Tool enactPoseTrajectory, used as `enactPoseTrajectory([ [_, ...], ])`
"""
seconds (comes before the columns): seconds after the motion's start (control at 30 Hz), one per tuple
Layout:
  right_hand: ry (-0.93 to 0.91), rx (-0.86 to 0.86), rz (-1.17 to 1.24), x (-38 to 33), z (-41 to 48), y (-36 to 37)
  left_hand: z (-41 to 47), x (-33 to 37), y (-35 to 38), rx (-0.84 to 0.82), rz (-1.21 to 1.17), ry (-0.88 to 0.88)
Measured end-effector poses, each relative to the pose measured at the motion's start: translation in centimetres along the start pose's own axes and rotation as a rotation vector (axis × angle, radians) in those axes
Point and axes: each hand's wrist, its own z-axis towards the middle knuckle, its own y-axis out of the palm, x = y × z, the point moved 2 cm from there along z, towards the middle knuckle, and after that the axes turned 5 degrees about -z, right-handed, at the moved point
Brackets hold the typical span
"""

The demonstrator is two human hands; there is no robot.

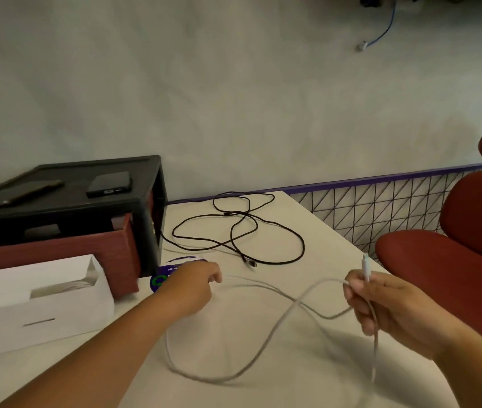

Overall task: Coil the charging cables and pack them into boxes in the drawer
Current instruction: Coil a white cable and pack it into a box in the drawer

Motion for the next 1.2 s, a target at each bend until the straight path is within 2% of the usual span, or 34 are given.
enactPoseTrajectory([
  [0.07, -0.022, 0.169, 0.075, -0.3, -0.3, 0.9, -2.0, -0.4, -0.9, 0.027, 0.099, -0.024],
  [0.13, -0.037, 0.266, 0.145, -0.6, -0.6, 2.0, -4.1, -1.4, -1.0, 0.076, 0.088, -0.021],
  [0.23, -0.049, 0.309, 0.234, -1.3, -1.1, 4.6, -7.5, -2.2, -1.4, 0.2, -0.021, 0.012],
  [0.37, -0.072, 0.287, 0.357, -2.9, -2.1, 9.3, -14.3, -0.2, -2.1, 0.496, -0.289, 0.143],
  [0.53, -0.034, 0.172, 0.507, -4.7, -3.4, 14.9, -19.9, 3.3, 0.5, 0.248, -0.346, 0.278],
  [0.6, -0.029, 0.119, 0.539, -5.3, -4.2, 17.0, -20.7, 3.3, 0.8, 0.259, -0.279, 0.296],
  [0.7, -0.049, 0.076, 0.519, -6.0, -5.2, 18.7, -21.3, 2.3, 0.3, 0.302, -0.317, 0.31],
  [0.83, -0.085, 0.102, 0.427, -6.8, -6.2, 18.6, -22.5, 0.7, -0.7, 0.245, -0.536, 0.243],
  [1.03, -0.064, 0.104, 0.538, -7.1, -6.8, 19.6, -23.2, 2.1, 1.3, 0.057, -0.599, 0.267],
  [1.2, -0.102, 0.123, 0.383, -6.6, -6.6, 20.6, -23.3, 3.2, 2.2, 0.13, -0.887, 0.193],
])
